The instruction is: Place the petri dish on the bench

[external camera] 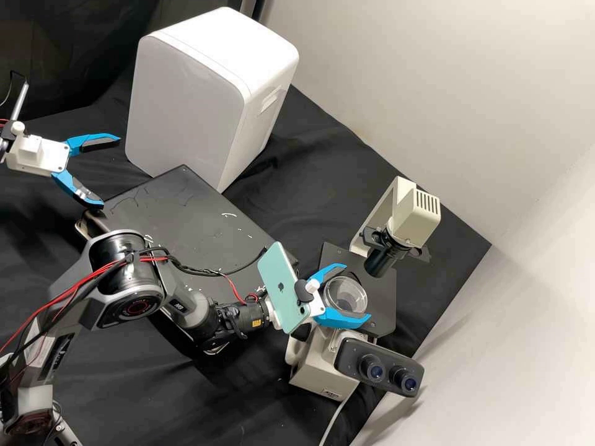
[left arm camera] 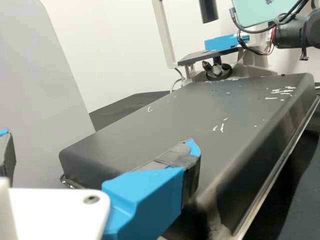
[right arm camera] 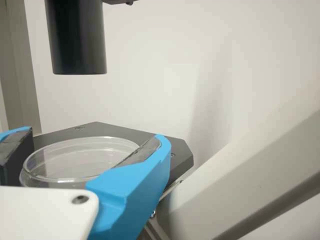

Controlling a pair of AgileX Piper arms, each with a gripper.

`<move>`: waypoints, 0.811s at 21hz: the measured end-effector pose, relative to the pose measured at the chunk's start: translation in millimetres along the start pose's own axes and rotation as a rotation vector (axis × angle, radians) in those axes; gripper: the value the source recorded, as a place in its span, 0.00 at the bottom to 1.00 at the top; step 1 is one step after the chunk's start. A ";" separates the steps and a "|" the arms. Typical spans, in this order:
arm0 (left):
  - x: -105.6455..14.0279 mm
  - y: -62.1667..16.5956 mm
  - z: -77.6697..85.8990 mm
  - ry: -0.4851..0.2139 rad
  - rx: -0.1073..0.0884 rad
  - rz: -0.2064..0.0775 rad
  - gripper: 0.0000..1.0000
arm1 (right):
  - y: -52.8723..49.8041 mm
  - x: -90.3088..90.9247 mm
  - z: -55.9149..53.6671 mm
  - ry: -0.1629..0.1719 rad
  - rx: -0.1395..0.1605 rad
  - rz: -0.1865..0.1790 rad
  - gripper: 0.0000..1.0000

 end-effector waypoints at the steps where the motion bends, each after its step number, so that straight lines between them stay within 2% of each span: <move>1: 0.0 0.0 0.0 0.000 0.000 0.000 1.00 | 0.0 0.0 0.0 0.000 0.000 0.000 0.00; 6: 0.0 0.0 0.0 0.000 0.000 0.000 1.00 | 0.0 0.0 0.0 0.000 0.000 0.000 0.00; 10: 0.0 0.0 0.0 0.000 0.000 0.000 1.00 | -0.4 -1.5 0.1 0.008 0.024 0.003 0.00; 16: 0.0 0.0 0.0 0.000 0.000 0.000 1.00 | -1.1 -14.9 -3.0 0.036 0.030 -0.027 0.00; 17: 0.0 0.0 0.0 0.000 0.000 0.000 1.00 | -0.8 -17.5 -3.7 0.038 0.041 -0.030 0.00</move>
